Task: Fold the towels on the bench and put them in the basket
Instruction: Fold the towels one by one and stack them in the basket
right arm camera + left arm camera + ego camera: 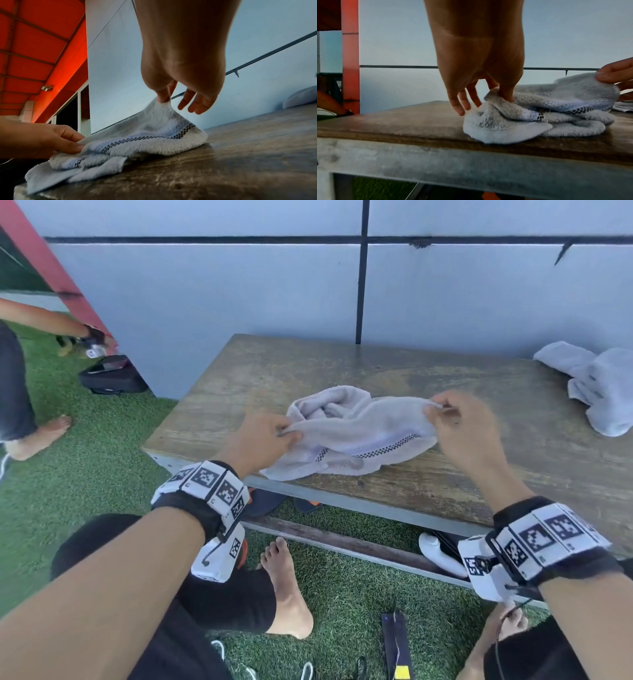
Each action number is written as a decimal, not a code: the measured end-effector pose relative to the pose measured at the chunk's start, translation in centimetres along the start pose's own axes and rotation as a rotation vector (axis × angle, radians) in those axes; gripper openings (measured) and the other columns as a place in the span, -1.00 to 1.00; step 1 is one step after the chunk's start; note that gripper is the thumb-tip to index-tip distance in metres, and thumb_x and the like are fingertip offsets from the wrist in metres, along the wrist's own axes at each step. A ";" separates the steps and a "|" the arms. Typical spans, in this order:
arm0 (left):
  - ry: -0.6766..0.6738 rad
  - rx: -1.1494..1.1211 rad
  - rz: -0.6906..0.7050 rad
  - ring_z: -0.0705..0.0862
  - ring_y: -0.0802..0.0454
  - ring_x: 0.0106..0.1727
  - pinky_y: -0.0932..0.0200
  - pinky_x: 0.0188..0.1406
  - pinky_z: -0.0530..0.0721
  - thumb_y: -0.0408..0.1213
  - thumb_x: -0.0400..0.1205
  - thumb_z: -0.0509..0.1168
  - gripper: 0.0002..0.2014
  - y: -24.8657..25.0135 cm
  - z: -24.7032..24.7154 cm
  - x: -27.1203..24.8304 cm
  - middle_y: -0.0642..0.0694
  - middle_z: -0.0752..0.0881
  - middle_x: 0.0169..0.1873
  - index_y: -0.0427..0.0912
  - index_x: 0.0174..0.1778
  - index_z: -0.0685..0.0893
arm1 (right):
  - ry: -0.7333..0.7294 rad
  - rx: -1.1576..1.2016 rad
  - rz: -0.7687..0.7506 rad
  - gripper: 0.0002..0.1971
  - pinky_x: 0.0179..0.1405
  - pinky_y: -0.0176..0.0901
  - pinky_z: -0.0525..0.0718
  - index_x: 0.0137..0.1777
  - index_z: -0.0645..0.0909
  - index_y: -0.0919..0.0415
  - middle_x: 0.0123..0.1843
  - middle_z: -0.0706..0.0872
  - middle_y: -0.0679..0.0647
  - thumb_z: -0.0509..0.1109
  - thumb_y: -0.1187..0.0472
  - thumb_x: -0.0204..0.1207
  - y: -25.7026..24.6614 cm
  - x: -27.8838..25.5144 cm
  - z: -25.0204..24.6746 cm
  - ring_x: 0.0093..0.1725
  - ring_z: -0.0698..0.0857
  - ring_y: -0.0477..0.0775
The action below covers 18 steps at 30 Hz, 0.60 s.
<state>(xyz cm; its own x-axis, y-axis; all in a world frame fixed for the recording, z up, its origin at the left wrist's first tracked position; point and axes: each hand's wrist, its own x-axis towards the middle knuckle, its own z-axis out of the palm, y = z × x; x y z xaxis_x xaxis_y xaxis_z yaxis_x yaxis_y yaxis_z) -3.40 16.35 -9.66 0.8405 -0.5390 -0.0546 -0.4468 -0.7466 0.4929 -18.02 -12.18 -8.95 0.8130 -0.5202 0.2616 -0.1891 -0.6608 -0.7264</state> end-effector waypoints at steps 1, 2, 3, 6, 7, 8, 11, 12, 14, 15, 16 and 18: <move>-0.024 0.032 0.001 0.55 -0.03 -0.23 0.10 -0.21 0.51 0.11 0.64 0.25 -0.54 -0.6 0.6 0.1 -0.05 0.64 -0.33 -0.26 -0.26 0.66 | -0.084 -0.048 -0.028 -0.88 -0.10 -0.23 0.47 -0.02 0.73 0.07 -0.02 0.72 -0.02 0.37 0.11 0.67 -0.2 0.0 0.7 0.03 0.63 0.02; -0.047 0.038 -0.003 0.57 -0.09 -0.10 0.02 -0.07 0.55 0.16 0.61 0.24 -0.55 -0.8 1.1 0.1 -0.08 0.69 -0.21 -0.19 -0.24 0.71 | -0.166 -0.083 -0.055 -0.87 -0.16 -0.33 0.45 -0.06 0.74 0.06 -0.05 0.73 -0.05 0.38 0.10 0.66 -0.4 0.0 1.6 -0.02 0.63 0.00; -0.070 0.001 -0.004 0.57 -0.12 -0.04 -0.02 -0.02 0.55 0.16 0.61 0.26 -0.60 -0.8 1.6 0.0 -0.11 0.69 -0.14 -0.10 -0.30 0.69 | -0.244 -0.101 -0.076 -0.85 -0.21 -0.44 0.41 -0.13 0.74 0.03 -0.10 0.73 -0.09 0.40 0.09 0.64 -0.8 -0.1 2.4 -0.08 0.64 -0.04; -0.095 -0.075 0.089 0.53 -0.07 -0.10 0.05 -0.08 0.48 -0.03 0.68 0.34 -0.59 0.7 2.3 -0.2 -0.15 0.62 -0.11 0.07 -0.51 0.47 | -0.405 -0.028 -0.121 -0.79 -0.25 -0.57 0.43 -0.26 0.67 -0.06 -0.15 0.67 -0.15 0.43 0.10 0.64 -2.0 -0.8 4.9 -0.13 0.64 -0.06; -0.097 -0.099 0.142 0.55 -0.05 -0.11 0.08 -0.10 0.49 -0.09 0.69 0.36 -0.62 1.2 2.6 -0.1 -0.14 0.62 -0.09 0.05 -0.48 0.51 | -0.432 0.010 -0.120 -0.80 -0.26 -0.55 0.45 -0.24 0.68 -0.03 -0.13 0.66 -0.12 0.42 0.12 0.65 -2.4 -0.9 5.6 -0.15 0.63 -0.06; -0.112 -0.126 0.186 0.58 -0.06 -0.09 0.08 -0.09 0.54 -0.16 0.68 0.36 -0.71 1.7 2.8 0.2 -0.14 0.63 -0.06 -0.02 -0.39 0.64 | -0.461 0.027 -0.109 -0.82 -0.30 -0.48 0.45 -0.20 0.69 0.01 -0.15 0.65 -0.10 0.40 0.12 0.65 -2.8 -1.1 6.0 -0.21 0.60 -0.10; -0.163 -0.206 0.271 0.69 -0.11 0.01 0.14 0.03 0.66 -0.35 0.66 0.37 -0.84 2.2 3.3 1.7 -0.22 0.67 0.12 -0.36 0.02 0.81 | -0.513 0.061 -0.052 -0.83 -0.40 -0.29 0.35 -0.19 0.66 0.06 -0.39 0.48 -0.07 0.39 0.13 0.66 -3.3 -1.3 6.5 -0.47 0.38 -0.17; -0.166 -0.244 0.281 0.71 -0.11 0.05 0.14 0.05 0.67 -0.39 0.65 0.36 -0.83 2.4 3.2 2.4 -0.22 0.68 0.15 -0.39 0.04 0.81 | -0.498 0.098 -0.030 -0.82 -0.42 -0.32 0.35 -0.21 0.65 0.07 -0.41 0.46 -0.05 0.40 0.15 0.65 -3.3 -1.2 6.2 -0.48 0.36 -0.16; -0.140 -0.298 0.322 0.73 -0.12 0.09 -0.01 0.10 0.67 -0.43 0.64 0.34 -0.84 3.1 2.6 4.1 -0.20 0.70 0.15 -0.43 0.02 0.80 | -0.448 0.176 -0.008 -0.81 -0.44 -0.39 0.37 -0.22 0.68 0.09 -0.40 0.52 0.01 0.41 0.18 0.66 -3.6 -0.3 5.0 -0.46 0.39 -0.17; -0.121 -0.309 0.340 0.74 -0.14 0.08 -0.08 0.08 0.67 -0.43 0.63 0.34 -0.84 3.9 2.1 5.3 -0.20 0.70 0.12 -0.45 -0.02 0.79 | -0.417 0.207 -0.006 -0.80 -0.43 -0.40 0.39 -0.22 0.69 0.08 -0.37 0.59 0.06 0.41 0.19 0.66 -4.0 0.5 4.2 -0.43 0.44 -0.16; -0.092 -0.317 0.364 0.74 -0.16 0.06 -0.12 0.04 0.67 -0.41 0.61 0.33 -0.82 4.8 1.5 6.9 -0.22 0.70 0.08 -0.48 -0.06 0.77 | -0.373 0.232 -0.007 -0.81 -0.42 -0.40 0.41 -0.21 0.71 0.09 -0.32 0.64 0.12 0.42 0.20 0.66 -4.2 1.8 3.3 -0.40 0.48 -0.14; -0.027 -0.331 0.414 0.73 -0.14 0.00 -0.07 -0.04 0.68 -0.35 0.57 0.29 -0.78 7.5 -0.2 10.6 -0.22 0.69 -0.01 -0.46 -0.12 0.73 | -0.271 0.248 -0.015 -0.84 -0.38 -0.34 0.45 -0.18 0.71 0.14 -0.21 0.66 0.27 0.43 0.20 0.65 -4.8 5.3 1.6 -0.36 0.51 -0.10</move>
<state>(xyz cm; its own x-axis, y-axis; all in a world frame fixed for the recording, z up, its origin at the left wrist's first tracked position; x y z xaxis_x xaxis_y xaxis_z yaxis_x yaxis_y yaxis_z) 2.24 5.15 -6.37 0.6044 -0.7756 0.1822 -0.6150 -0.3088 0.7255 -11.90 -10.92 -5.04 0.9374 -0.3270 0.1195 -0.0638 -0.4988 -0.8644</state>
